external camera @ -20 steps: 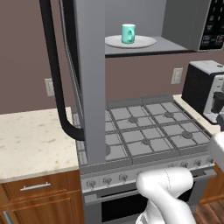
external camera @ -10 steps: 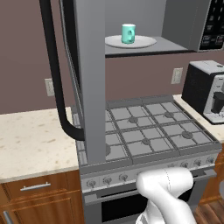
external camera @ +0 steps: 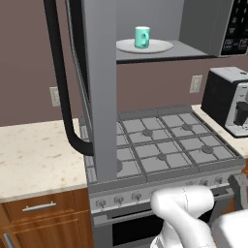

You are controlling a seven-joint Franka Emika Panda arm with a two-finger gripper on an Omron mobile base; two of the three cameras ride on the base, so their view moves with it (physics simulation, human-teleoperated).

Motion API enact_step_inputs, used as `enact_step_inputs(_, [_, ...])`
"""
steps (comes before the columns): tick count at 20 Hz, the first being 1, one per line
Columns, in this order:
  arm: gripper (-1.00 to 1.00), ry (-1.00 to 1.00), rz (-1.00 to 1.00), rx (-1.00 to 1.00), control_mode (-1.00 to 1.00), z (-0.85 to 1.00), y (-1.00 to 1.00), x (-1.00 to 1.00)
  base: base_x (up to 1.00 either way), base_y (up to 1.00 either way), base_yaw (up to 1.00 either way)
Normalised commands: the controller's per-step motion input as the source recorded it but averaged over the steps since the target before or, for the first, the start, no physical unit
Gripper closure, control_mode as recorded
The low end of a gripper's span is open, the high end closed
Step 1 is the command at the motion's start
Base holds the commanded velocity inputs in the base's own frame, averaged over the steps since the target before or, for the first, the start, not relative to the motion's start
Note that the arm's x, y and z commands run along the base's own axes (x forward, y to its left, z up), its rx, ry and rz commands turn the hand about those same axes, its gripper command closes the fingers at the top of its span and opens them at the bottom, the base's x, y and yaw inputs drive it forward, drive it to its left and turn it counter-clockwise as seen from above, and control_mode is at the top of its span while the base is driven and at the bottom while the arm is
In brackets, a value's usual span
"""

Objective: Pick the mug from the counter and place it inside the microwave. Then close the microwave.

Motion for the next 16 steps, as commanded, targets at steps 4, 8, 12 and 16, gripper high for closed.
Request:
enact_step_inputs(4, [-1.00, 0.00, -0.05, 0.00, -1.00, -0.02, 0.51, 0.00, 0.00, 0.00, 0.00])
enact_step_inputs(8, [-1.00, 0.01, -0.11, 0.00, -1.00, -0.20, 0.57, 0.00, 0.00, 0.00, 0.00])
enact_step_inputs(12, [-1.00, 0.05, -0.18, -0.02, -1.00, -0.33, 0.43, 0.00, 0.00, 0.00, 0.00])
enact_step_inputs(16, [-1.00, 0.04, -0.25, -0.05, -1.00, -0.26, 0.30, 0.06, 0.00, 0.00, 0.00])
